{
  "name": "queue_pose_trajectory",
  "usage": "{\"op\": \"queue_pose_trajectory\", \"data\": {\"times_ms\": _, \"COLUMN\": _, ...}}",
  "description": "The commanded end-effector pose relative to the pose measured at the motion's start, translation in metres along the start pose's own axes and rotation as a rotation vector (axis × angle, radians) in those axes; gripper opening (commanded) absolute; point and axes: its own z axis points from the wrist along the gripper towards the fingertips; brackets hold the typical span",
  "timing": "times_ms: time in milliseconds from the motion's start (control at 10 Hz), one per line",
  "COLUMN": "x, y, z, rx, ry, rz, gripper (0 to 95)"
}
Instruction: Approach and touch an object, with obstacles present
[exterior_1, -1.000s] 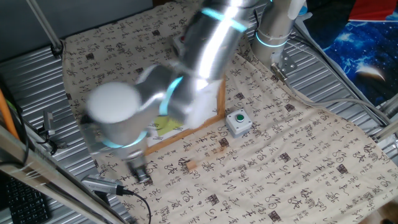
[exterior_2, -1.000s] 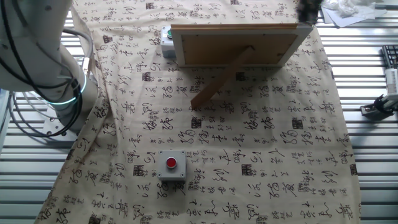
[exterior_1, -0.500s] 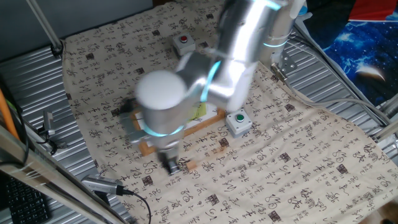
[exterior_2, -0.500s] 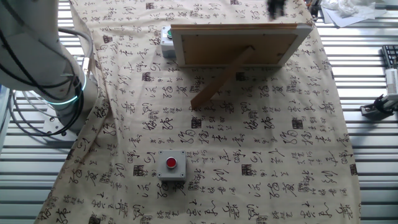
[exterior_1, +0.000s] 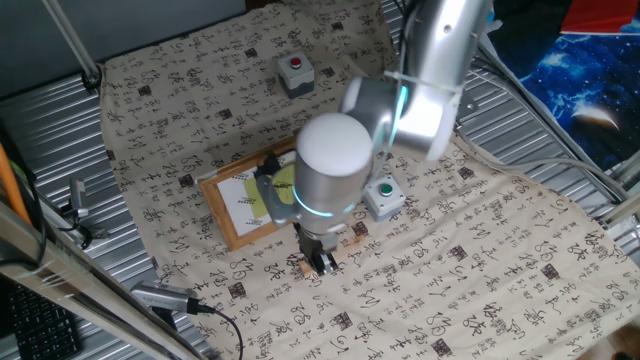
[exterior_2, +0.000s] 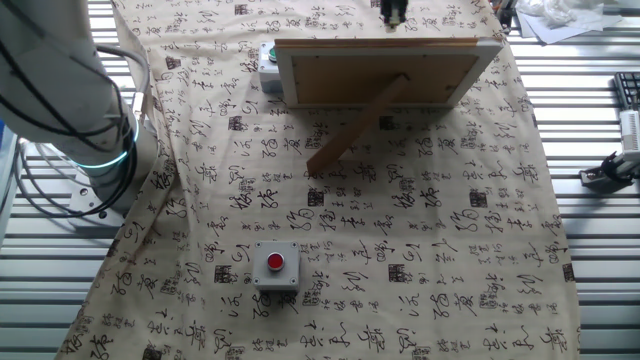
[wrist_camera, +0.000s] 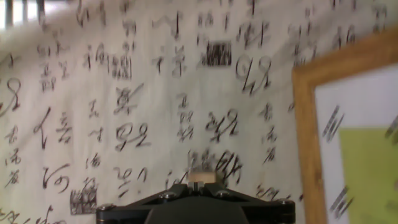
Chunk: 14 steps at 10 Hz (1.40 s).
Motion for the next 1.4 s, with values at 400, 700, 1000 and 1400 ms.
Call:
{"op": "queue_pose_trajectory", "data": {"times_ms": 400, "x": 0.0, "y": 0.018, "z": 0.006, "rx": 0.006, "ry": 0.005, "rz": 0.012, "gripper": 0.0}}
{"op": "queue_pose_trajectory", "data": {"times_ms": 700, "x": 0.001, "y": 0.024, "z": 0.014, "rx": 0.008, "ry": 0.003, "rz": 0.017, "gripper": 0.0}}
{"op": "queue_pose_trajectory", "data": {"times_ms": 1000, "x": 0.001, "y": 0.025, "z": 0.021, "rx": 0.01, "ry": 0.001, "rz": 0.014, "gripper": 0.0}}
{"op": "queue_pose_trajectory", "data": {"times_ms": 1400, "x": 0.001, "y": 0.026, "z": 0.033, "rx": 0.015, "ry": -0.001, "rz": 0.011, "gripper": 0.0}}
